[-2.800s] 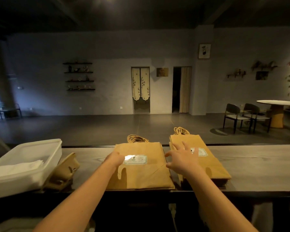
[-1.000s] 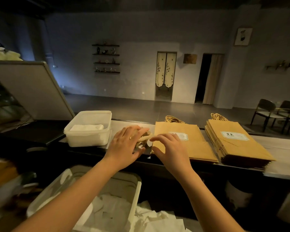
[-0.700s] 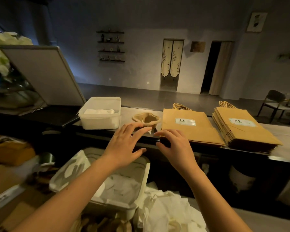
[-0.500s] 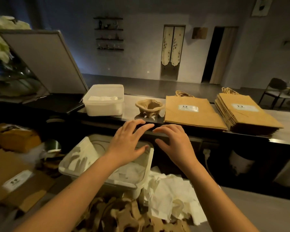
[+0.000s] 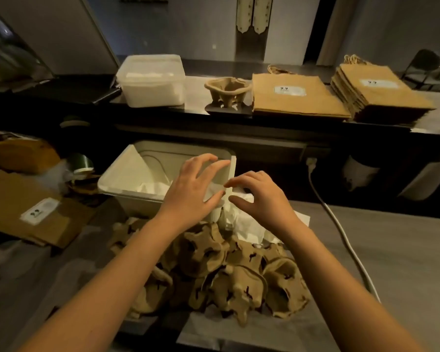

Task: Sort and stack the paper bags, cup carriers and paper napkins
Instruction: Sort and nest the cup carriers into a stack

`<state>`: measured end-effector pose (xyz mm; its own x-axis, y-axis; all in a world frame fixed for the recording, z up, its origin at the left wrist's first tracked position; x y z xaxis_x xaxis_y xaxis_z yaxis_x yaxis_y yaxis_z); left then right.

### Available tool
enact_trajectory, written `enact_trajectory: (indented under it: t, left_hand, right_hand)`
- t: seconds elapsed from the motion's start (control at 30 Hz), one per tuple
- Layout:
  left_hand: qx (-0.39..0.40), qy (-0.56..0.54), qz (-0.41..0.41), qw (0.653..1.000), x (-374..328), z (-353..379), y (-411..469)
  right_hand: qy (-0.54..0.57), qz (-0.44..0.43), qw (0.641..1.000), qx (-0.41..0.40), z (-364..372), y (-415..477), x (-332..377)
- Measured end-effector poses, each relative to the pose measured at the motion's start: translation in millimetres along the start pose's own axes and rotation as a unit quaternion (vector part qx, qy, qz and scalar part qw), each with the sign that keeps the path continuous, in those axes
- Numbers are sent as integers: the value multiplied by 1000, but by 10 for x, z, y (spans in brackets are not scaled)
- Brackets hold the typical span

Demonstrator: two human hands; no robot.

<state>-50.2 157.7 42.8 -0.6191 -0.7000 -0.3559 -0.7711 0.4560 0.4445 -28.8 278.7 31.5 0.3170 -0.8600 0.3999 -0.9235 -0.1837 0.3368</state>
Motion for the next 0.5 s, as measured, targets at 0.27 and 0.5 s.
enact_trajectory:
  t: [0.27,0.5]
  left_hand:
    - [2,-37,-44,998,290,65,-456]
    - [-39,-105,-79,991,546,-30,-709]
  right_hand:
    - [27,-62,992,108,614,-255,262]
    - [-41,-158,972,170,1036,-344,493]
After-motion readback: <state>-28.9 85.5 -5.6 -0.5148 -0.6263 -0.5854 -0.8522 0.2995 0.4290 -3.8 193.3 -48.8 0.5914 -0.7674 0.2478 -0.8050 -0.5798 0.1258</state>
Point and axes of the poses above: each hand's wrist, its own y-axis towards the middle knuckle, its own z-axis out of the palm, x = y × z, the point moved 8 cm from there along y, towards the middle knuckle, and after that the axes turned 4 degrees about -y, right-handed, at the moved point
